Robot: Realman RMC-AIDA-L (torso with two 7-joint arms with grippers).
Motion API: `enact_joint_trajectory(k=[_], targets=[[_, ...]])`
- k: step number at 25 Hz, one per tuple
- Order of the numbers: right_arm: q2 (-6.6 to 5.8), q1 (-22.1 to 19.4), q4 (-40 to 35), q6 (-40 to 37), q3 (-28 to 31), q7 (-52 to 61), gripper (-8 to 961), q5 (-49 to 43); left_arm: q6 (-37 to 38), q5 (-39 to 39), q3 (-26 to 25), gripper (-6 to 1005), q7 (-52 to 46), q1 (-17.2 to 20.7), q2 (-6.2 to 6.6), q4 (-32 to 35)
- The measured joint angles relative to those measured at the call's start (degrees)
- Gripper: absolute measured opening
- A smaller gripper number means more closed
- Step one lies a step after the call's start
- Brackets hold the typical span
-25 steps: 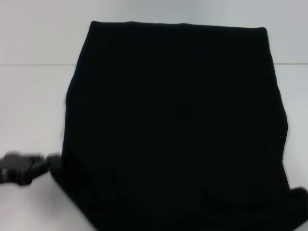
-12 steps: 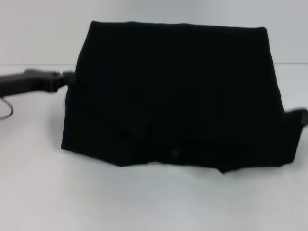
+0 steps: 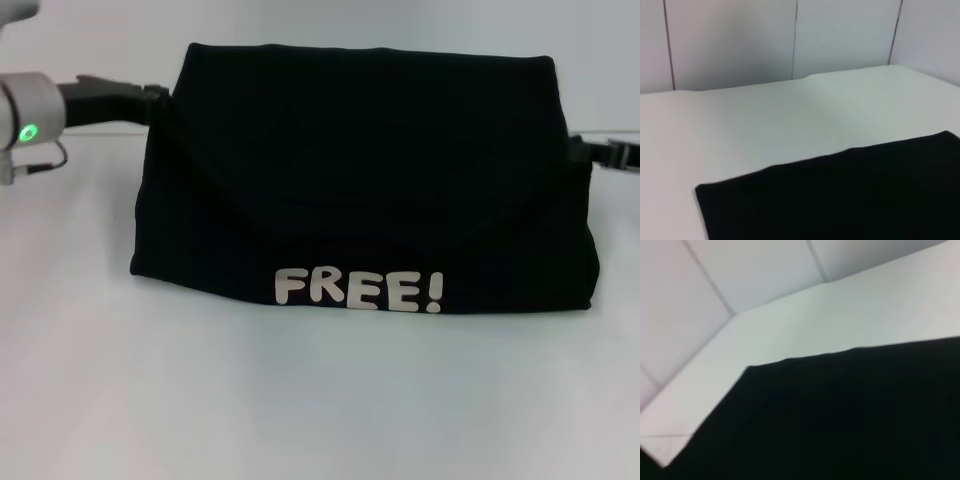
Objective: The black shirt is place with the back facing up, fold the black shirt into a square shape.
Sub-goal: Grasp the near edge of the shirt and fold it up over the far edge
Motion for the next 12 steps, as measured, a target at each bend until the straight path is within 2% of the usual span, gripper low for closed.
enact_joint_trajectory(k=[8, 12], targets=[[0.35, 3.56, 1.18, 11.35, -6.75, 4.19, 64, 0.01, -8.17, 0.00, 3.60, 24, 0.14, -3.15, -0.11, -2.80], [0.21, 3.74, 1.29, 13.00, -7.20, 4.56, 64, 0.13, -8.92, -0.15, 3.75, 24, 0.15, -3.84, -0.11, -2.90]])
